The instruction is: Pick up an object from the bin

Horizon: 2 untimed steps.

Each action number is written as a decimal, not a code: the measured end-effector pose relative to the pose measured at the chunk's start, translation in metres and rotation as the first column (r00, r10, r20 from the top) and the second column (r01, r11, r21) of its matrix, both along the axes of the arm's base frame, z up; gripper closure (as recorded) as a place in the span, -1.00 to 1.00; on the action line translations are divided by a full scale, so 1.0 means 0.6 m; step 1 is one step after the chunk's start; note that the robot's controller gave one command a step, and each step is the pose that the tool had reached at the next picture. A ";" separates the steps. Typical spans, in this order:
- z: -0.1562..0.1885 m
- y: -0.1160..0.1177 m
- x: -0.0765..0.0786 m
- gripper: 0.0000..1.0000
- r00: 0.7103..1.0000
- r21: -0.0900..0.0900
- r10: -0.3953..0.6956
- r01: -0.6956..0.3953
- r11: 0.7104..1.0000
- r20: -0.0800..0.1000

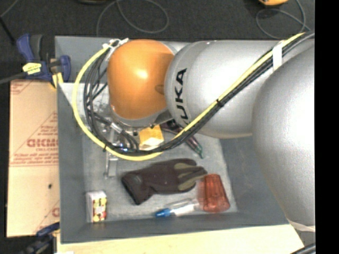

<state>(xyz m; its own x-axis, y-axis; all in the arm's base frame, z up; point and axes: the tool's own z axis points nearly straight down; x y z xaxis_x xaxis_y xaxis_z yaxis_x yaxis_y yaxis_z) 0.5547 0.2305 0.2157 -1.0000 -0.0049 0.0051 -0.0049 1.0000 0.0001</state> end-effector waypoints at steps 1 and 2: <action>0.009 -0.002 0.003 -1.00 1.000 0.002 -0.005 0.005 1.000 0.008; -0.044 -0.057 -0.008 -1.00 0.997 0.002 0.073 -0.073 0.997 0.007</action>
Offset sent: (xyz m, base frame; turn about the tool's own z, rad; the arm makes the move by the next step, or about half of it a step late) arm -0.0113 -0.0630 -0.0544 -0.1292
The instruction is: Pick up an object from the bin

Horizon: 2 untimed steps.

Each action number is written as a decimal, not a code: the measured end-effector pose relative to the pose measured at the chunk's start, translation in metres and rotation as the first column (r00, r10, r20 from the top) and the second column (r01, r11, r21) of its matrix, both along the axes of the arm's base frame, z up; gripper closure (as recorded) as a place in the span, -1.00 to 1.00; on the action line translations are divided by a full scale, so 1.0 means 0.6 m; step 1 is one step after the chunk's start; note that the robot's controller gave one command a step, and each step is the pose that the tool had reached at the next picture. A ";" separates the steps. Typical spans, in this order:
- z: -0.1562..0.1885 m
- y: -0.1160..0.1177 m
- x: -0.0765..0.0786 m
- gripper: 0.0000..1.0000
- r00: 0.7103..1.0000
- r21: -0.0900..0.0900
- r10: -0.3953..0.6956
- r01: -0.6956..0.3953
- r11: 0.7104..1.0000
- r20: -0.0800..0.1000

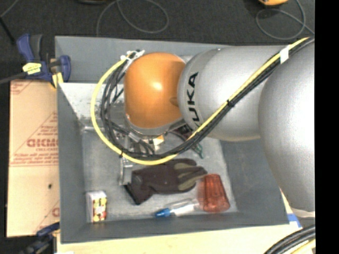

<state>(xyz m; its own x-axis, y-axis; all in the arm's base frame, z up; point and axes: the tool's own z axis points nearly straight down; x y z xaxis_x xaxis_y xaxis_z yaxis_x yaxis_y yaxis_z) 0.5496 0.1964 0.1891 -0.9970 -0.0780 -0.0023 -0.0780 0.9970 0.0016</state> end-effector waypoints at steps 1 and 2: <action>-0.051 -0.044 -0.013 -1.00 1.000 0.000 -0.026 0.026 1.000 0.001; -0.112 -0.095 -0.002 -1.00 1.000 0.002 -0.026 0.026 1.000 0.004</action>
Offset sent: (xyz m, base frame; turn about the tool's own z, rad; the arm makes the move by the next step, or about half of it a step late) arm 0.0070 -0.0854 -0.0987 -0.0364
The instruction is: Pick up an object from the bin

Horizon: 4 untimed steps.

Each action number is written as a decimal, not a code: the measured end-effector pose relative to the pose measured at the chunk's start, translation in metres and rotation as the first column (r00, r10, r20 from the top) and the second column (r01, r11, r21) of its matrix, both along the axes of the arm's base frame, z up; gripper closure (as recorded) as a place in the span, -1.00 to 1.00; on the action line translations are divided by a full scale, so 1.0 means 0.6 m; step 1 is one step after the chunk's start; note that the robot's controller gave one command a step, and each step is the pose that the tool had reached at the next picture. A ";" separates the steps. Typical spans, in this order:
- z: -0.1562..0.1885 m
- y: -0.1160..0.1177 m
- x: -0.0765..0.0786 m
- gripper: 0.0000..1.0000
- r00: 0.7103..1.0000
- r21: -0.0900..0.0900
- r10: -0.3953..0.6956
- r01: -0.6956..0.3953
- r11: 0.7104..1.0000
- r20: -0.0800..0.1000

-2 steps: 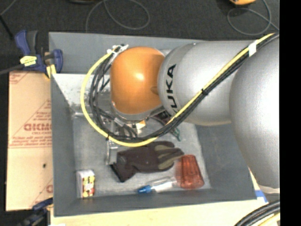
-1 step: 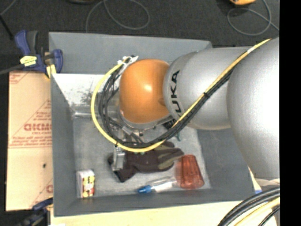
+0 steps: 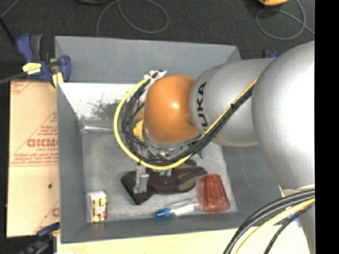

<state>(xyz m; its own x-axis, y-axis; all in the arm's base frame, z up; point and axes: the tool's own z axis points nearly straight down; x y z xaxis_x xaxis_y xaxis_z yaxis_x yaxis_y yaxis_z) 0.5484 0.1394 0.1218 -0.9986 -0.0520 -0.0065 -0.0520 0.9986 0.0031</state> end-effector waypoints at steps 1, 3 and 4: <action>-0.035 -0.054 0.003 1.00 0.984 -0.001 0.181 -0.181 0.984 -0.002; -0.035 -0.054 0.003 1.00 0.984 -0.001 0.176 -0.176 0.984 -0.003; -0.035 -0.054 0.003 1.00 0.984 -0.001 0.176 -0.176 0.984 -0.003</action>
Offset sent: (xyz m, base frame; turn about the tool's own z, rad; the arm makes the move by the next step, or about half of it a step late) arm 0.0000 0.0000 0.0000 0.0000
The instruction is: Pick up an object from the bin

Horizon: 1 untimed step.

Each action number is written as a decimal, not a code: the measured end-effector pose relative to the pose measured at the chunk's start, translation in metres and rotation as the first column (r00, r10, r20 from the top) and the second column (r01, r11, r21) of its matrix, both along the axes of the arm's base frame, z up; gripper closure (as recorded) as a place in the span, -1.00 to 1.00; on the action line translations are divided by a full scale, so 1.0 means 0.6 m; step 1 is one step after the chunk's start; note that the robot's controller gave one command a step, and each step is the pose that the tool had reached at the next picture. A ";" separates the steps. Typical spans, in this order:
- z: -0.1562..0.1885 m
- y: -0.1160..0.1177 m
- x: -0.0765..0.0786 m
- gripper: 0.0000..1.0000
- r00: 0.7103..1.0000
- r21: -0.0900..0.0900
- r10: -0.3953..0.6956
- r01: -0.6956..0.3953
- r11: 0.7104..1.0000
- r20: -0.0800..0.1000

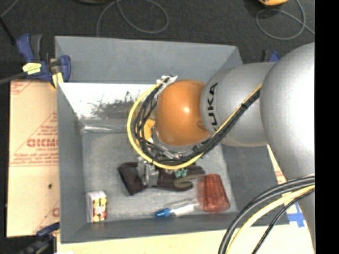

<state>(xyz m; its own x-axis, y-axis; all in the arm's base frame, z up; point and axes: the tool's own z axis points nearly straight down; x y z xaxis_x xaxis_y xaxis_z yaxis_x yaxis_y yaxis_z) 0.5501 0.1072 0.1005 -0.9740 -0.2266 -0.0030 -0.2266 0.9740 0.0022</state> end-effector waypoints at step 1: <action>0.014 0.005 0.001 1.00 1.000 0.001 -0.014 0.014 1.000 0.003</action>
Offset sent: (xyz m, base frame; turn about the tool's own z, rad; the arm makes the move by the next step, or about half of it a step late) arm 0.0009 0.0202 0.0104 0.0372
